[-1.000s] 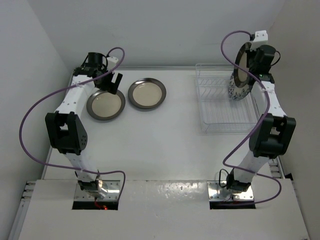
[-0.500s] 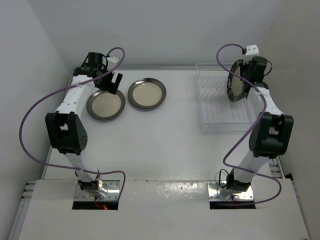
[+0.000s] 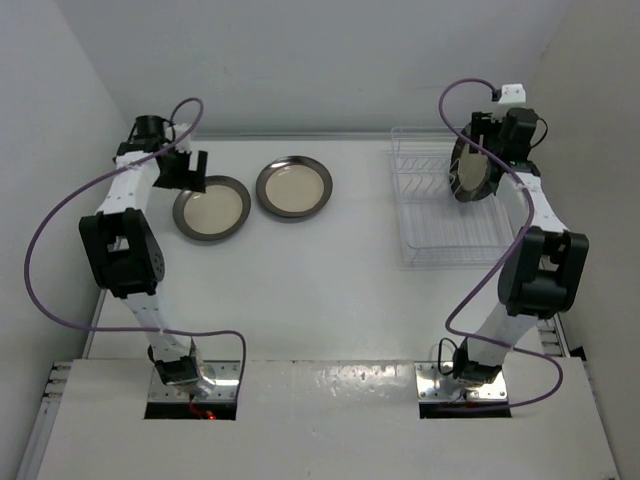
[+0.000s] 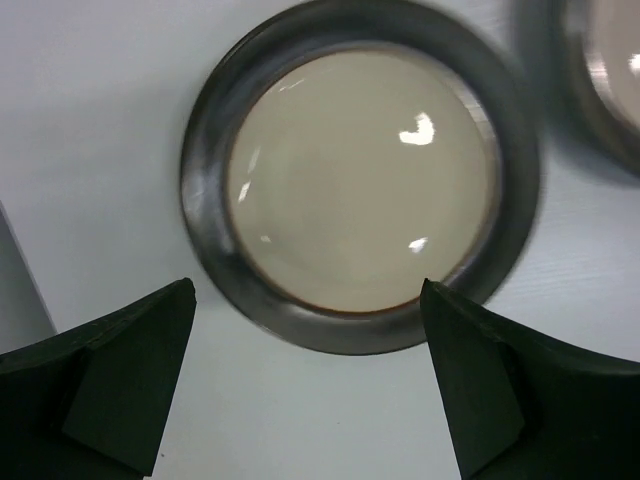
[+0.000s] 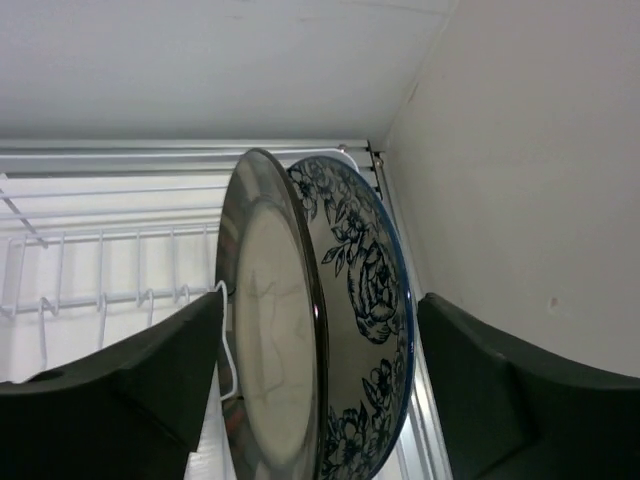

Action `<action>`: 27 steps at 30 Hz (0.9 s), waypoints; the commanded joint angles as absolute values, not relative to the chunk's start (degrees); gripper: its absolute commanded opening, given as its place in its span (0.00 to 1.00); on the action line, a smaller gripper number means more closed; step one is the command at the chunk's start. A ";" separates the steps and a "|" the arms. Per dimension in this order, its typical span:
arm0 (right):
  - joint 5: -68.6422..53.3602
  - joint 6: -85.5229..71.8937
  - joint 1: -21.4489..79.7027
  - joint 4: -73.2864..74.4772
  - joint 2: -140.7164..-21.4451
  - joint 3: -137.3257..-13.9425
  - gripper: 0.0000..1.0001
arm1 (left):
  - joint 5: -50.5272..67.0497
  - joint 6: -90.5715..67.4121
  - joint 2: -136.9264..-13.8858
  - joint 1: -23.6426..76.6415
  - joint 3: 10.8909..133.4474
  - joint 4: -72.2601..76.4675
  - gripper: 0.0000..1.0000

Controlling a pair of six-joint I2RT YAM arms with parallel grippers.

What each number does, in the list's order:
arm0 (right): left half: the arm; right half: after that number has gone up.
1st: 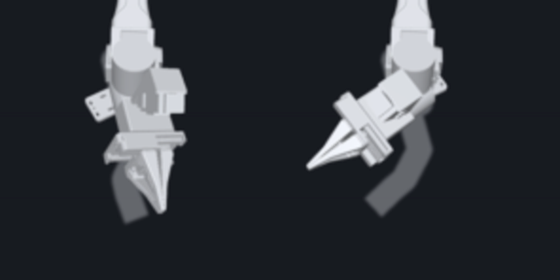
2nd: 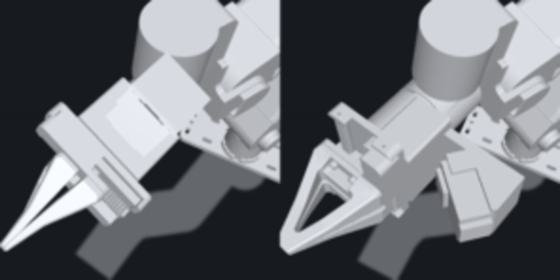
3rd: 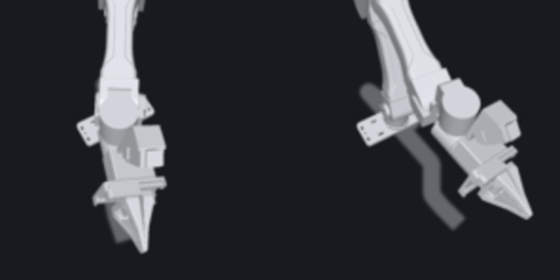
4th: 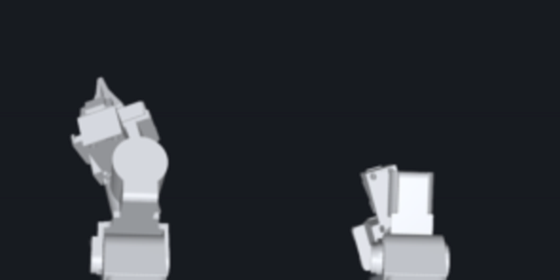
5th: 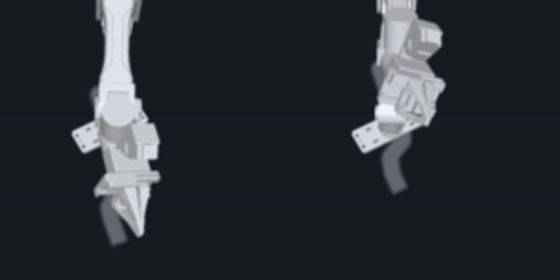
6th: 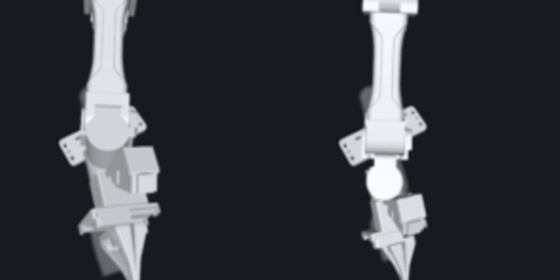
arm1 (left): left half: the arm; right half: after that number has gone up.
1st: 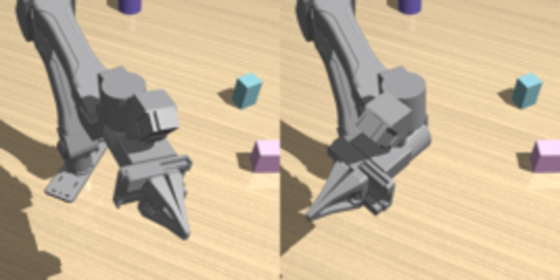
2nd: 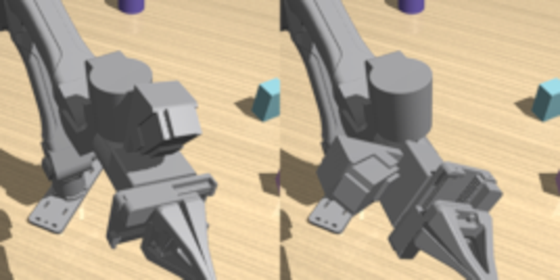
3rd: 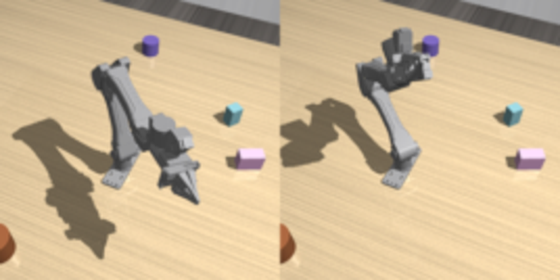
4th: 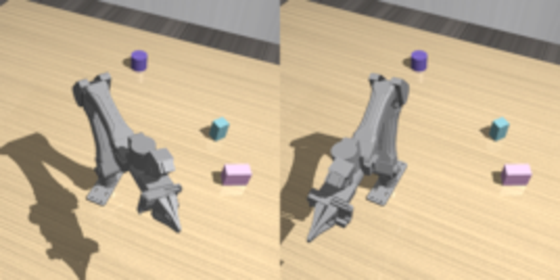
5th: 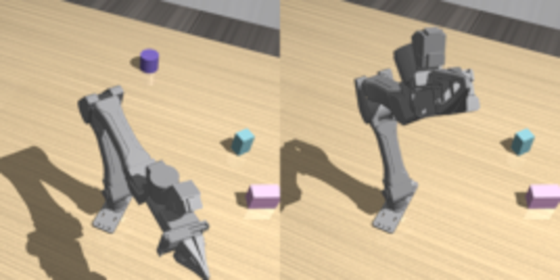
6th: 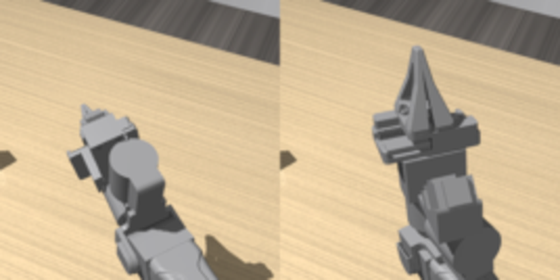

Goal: Load the plates into the dish rack

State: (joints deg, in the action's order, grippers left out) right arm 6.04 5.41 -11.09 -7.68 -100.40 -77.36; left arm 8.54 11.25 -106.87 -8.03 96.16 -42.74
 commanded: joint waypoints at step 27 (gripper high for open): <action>6.24 6.50 -4.04 -14.76 -74.80 -67.50 0.93 | 33.13 5.62 -137.45 -22.85 102.39 -45.09 0.03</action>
State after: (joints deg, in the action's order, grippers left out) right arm 5.96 5.96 -4.34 -9.78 -77.67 -67.66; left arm 33.85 3.09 -132.16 -23.64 103.85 -42.13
